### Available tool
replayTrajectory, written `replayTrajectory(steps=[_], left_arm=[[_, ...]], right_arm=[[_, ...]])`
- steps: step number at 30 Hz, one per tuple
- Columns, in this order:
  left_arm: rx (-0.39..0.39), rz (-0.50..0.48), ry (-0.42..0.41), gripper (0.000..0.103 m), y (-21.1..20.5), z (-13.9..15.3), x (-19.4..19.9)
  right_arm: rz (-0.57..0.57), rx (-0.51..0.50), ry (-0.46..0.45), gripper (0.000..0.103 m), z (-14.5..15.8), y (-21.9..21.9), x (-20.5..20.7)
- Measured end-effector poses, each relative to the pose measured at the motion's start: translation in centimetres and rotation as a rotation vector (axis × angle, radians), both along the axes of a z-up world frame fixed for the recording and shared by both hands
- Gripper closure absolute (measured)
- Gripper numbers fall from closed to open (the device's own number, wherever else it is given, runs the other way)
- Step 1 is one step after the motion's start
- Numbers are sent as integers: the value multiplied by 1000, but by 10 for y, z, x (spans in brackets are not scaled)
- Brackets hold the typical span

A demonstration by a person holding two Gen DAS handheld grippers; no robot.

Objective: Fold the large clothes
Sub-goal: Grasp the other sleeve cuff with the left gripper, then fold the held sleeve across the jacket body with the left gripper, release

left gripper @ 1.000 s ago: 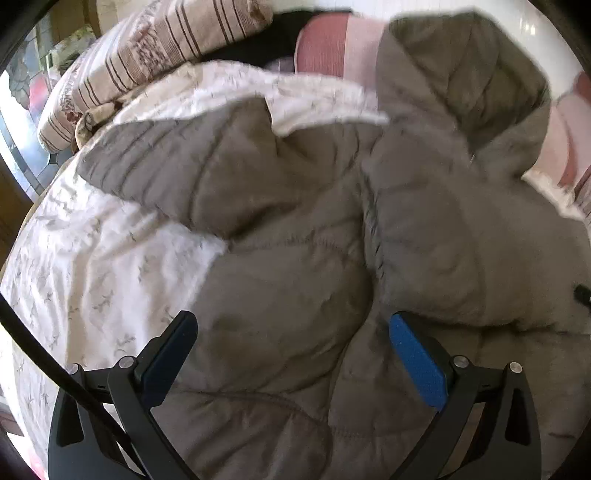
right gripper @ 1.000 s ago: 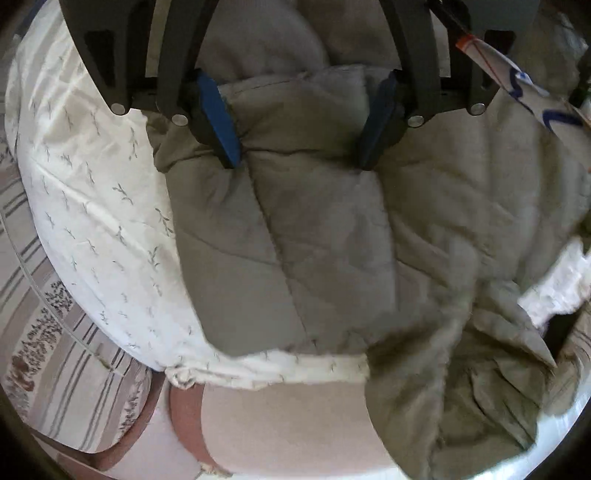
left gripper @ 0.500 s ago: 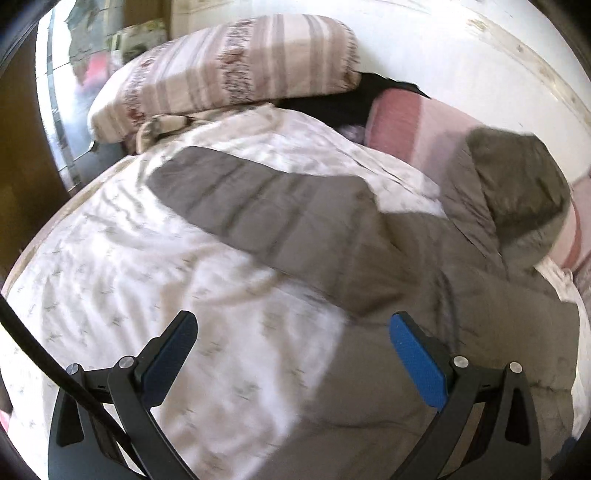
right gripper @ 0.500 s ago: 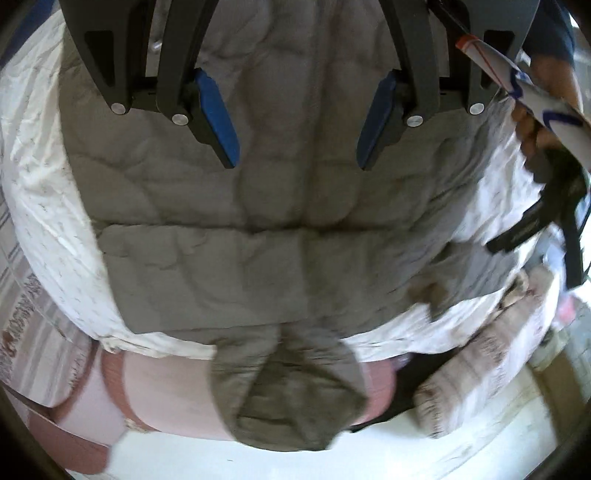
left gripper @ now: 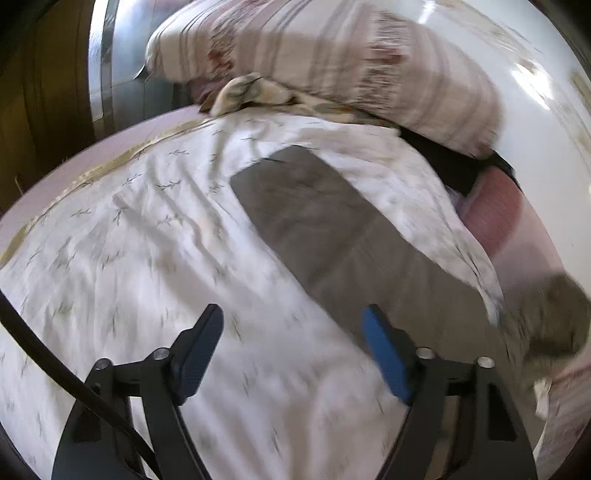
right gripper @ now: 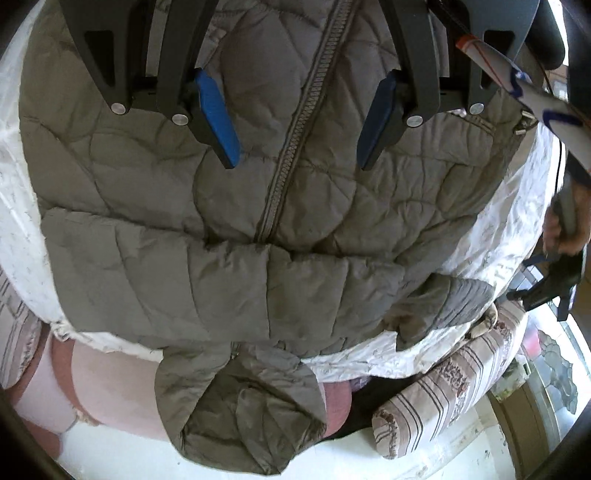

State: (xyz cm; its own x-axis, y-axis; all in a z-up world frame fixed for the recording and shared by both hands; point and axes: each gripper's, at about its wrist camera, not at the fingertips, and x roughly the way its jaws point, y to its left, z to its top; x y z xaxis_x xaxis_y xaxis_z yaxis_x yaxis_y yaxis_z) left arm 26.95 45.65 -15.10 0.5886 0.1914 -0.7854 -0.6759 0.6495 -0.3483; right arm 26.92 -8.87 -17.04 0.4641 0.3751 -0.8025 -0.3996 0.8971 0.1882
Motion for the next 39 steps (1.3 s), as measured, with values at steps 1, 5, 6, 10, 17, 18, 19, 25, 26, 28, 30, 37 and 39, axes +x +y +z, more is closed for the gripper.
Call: replayTrajectory(steps=[1,5,6,10,17,18,19,25,26,28,30,37,39], left_arm=[[-44,2,-4,33,16,-8,8],[-183,80,-35,54,59,-38,20],[-196,98,-49,54,66,-43,21],[-281,80,-128,54,90,-60,34],[-291,151,-264,69,97,-72,52],[-273,162,-257,80,94,-71,52],[-263,162,-248,87,92,-70,53],[-179,133,-273,89,74,-38,43],[-156,116,-275,89,68,-26,41],[-118,90,-279,89,57,-7,38],[-83,56,-289,89,41,15,36],[27,-105,-341,89,-46,97,35],[64,-166,-352,89,-81,119,38]], right_arm=[[4,9,-3,32,0,-3,1],[1,49,-33,32,4,-13,5],[-3,58,-34,32,5,-14,6],[-8,85,-38,32,6,-17,12],[-6,105,-37,32,3,-12,18],[-10,107,-29,32,1,-12,20],[-15,105,-26,33,0,-13,21],[-212,119,-75,33,8,-51,36],[-255,96,-94,33,9,-58,39],[-308,23,-109,33,6,-66,48],[-333,-71,-108,33,-3,-65,59],[-289,-151,27,33,-33,-56,75],[-295,-74,19,33,-21,-64,69]])
